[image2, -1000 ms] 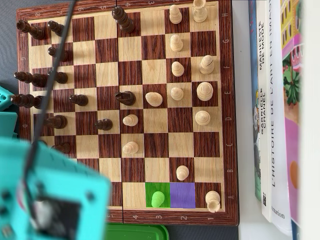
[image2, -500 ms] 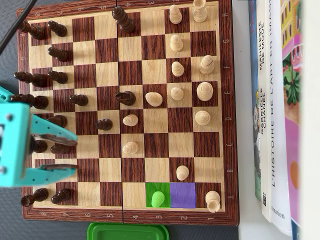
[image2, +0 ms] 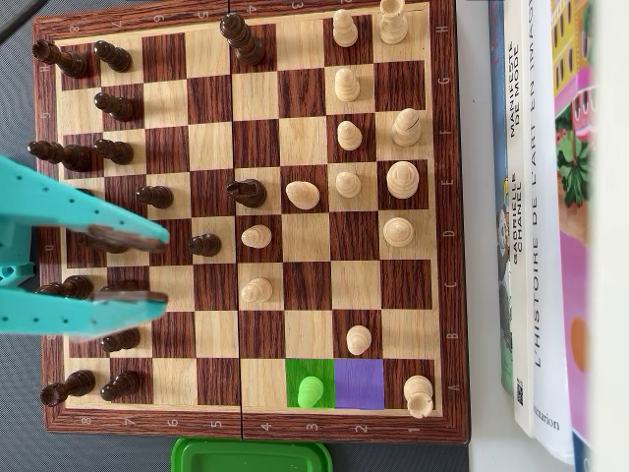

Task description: Play chess

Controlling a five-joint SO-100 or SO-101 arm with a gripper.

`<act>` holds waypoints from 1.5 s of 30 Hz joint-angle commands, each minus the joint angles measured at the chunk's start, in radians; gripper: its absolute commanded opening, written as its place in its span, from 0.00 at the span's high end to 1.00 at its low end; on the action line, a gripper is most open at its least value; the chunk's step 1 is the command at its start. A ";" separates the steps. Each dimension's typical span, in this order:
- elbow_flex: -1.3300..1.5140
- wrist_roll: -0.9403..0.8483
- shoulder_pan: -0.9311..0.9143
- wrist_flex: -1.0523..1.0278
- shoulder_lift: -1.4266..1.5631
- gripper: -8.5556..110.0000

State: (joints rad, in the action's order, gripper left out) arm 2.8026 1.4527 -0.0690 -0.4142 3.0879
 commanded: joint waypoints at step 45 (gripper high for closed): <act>0.356 0.103 0.078 1.440 0.259 0.81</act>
State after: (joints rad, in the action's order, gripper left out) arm 3.1385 1.5555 0.0046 0.9771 3.3379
